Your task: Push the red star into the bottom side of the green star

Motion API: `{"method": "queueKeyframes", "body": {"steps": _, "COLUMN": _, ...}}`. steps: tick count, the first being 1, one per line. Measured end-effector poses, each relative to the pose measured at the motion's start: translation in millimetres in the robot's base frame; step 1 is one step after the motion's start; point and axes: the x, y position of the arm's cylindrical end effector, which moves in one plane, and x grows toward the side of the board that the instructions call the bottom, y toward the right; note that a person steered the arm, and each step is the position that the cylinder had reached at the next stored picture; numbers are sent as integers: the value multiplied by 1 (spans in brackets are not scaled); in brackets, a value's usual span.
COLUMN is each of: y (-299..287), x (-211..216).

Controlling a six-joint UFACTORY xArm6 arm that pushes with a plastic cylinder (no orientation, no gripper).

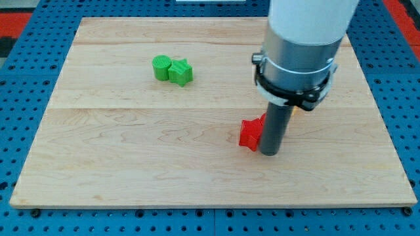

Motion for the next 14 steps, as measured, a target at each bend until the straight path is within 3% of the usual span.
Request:
{"method": "queueKeyframes", "body": {"steps": 3, "y": -62, "x": -55}}
{"method": "queueKeyframes", "body": {"steps": 8, "y": -16, "x": -88}}
{"method": "queueKeyframes", "body": {"steps": 10, "y": -44, "x": -127}}
{"method": "queueKeyframes", "body": {"steps": 12, "y": -90, "x": -124}}
{"method": "queueKeyframes", "body": {"steps": 14, "y": -79, "x": -84}}
